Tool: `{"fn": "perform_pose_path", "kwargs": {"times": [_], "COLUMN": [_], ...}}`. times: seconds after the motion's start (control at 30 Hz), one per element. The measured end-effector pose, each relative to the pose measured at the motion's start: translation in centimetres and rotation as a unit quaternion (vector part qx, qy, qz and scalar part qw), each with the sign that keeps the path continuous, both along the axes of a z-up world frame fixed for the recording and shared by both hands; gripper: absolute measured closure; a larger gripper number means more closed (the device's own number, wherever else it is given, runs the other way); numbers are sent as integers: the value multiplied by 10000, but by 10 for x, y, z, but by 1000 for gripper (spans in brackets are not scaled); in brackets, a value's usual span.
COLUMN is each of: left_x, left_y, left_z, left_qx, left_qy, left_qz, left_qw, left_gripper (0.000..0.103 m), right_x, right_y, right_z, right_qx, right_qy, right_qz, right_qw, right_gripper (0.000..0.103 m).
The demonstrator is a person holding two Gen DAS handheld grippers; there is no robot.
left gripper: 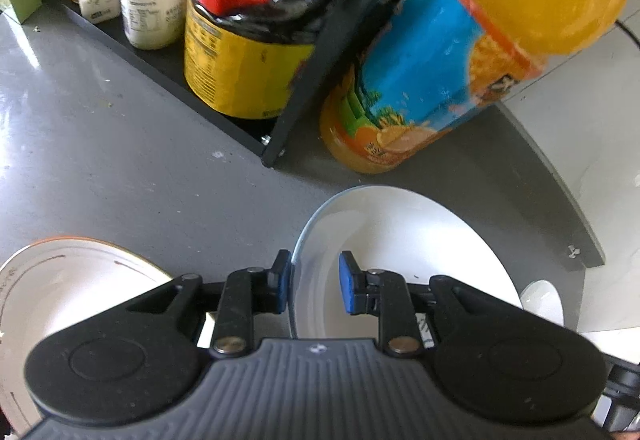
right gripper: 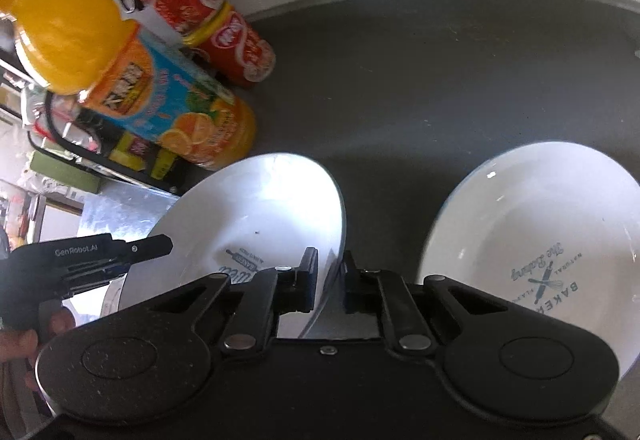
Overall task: Organize plates and bowls
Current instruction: 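Lift the 'Sweet' plate with both grippers over the orange-rimmed white plate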
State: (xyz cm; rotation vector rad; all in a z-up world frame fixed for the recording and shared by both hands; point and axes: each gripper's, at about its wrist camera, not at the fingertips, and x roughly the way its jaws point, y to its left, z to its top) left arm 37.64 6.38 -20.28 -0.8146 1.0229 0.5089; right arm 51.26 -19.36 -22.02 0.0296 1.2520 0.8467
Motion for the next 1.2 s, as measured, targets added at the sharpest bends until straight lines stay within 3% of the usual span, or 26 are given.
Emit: {"fn": "perform_pose_path", "kwargs": {"times": [0.43, 0.83, 1.2], "left_x": [-66, -144, -182], "left_y": [26, 63, 74], "left_z": [28, 28, 21], "left_qx": [78, 62, 39], "left_qy": [-125, -171, -154], "left_qz": [246, 698, 851], "left_qw": [9996, 9974, 9962], "left_gripper": [79, 79, 79], "right_x": [-59, -118, -153], "right_y": [30, 75, 98], "right_z": [35, 29, 26], "right_qx": [221, 88, -138], "right_qy": [-200, -138, -273], "right_qz": [435, 861, 1039], "right_qw": [9986, 9962, 9941], "right_gripper": [92, 93, 93]}}
